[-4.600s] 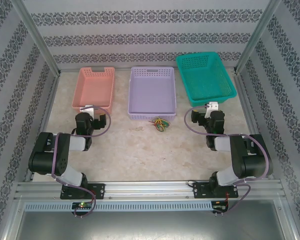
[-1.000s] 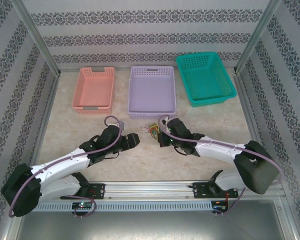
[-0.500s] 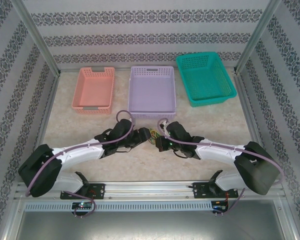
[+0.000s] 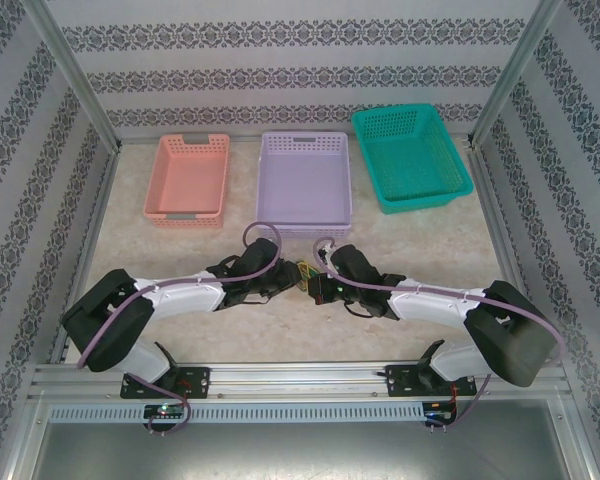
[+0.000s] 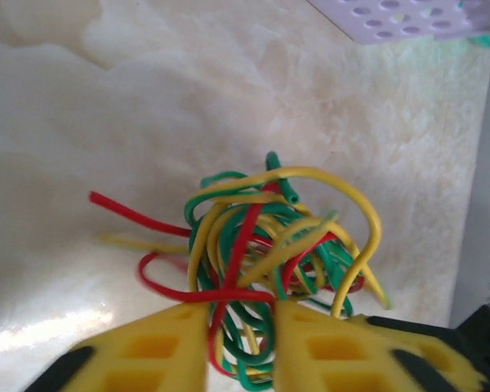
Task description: Untangle the cables
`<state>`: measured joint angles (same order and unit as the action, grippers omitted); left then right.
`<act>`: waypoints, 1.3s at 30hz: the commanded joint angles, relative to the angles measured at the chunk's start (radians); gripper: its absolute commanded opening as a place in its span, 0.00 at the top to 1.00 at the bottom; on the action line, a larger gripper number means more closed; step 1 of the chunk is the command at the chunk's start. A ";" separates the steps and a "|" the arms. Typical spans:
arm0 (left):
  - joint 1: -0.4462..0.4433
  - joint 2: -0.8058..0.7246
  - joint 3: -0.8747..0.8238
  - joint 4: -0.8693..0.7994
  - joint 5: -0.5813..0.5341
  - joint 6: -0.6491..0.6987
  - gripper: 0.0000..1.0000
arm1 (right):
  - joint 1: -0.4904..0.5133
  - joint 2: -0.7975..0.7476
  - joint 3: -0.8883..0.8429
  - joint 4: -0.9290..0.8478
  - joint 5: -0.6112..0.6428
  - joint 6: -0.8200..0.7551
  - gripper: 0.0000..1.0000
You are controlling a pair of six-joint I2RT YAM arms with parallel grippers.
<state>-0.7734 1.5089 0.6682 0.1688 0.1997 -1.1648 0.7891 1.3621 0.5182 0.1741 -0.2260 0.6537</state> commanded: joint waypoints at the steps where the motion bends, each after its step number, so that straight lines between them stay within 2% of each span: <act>1: -0.015 0.022 0.010 0.003 -0.070 0.035 0.92 | -0.004 -0.048 -0.016 0.080 -0.048 0.023 1.00; 2: -0.015 0.018 0.007 -0.006 -0.089 0.047 1.00 | -0.010 -0.058 -0.022 0.077 -0.053 0.026 1.00; 7: -0.015 -0.041 -0.033 -0.031 -0.139 0.093 1.00 | -0.073 -0.116 -0.049 0.036 -0.093 0.033 1.00; 10: -0.014 -0.076 -0.056 -0.014 -0.134 0.117 1.00 | -0.104 -0.149 -0.068 0.032 -0.117 0.046 0.60; 12: -0.013 -0.092 -0.060 -0.007 -0.125 0.129 1.00 | -0.117 -0.175 -0.076 0.025 -0.122 0.060 0.45; 14: -0.014 -0.103 -0.062 -0.002 -0.122 0.134 1.00 | -0.132 -0.206 -0.091 0.031 -0.117 0.088 0.39; 16: -0.014 -0.110 -0.064 0.011 -0.113 0.139 1.00 | -0.151 -0.245 -0.115 0.047 -0.091 0.151 0.37; 21: -0.015 -0.115 -0.085 0.072 -0.103 0.134 1.00 | -0.154 -0.313 -0.168 0.121 0.030 0.437 0.36; 22: -0.015 -0.112 -0.089 0.087 -0.099 0.133 1.00 | -0.139 -0.320 -0.168 0.132 0.063 0.502 0.34; 26: -0.017 -0.087 -0.097 0.148 -0.082 0.130 1.00 | -0.066 -0.323 -0.168 0.156 0.191 0.755 0.15; 30: -0.029 -0.066 -0.101 0.196 -0.079 0.128 1.00 | -0.022 -0.268 -0.155 0.191 0.248 0.945 0.09; 34: -0.049 -0.061 -0.091 0.207 -0.088 0.135 1.00 | 0.000 -0.171 -0.168 0.324 0.272 1.102 0.10; 39: -0.073 -0.056 -0.086 0.216 -0.097 0.149 1.00 | -0.002 -0.072 -0.165 0.442 0.286 1.200 0.16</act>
<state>-0.8238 1.4452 0.5758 0.3168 0.1074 -1.0496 0.7818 1.2568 0.3550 0.4896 0.0116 1.7313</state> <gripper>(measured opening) 0.058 0.850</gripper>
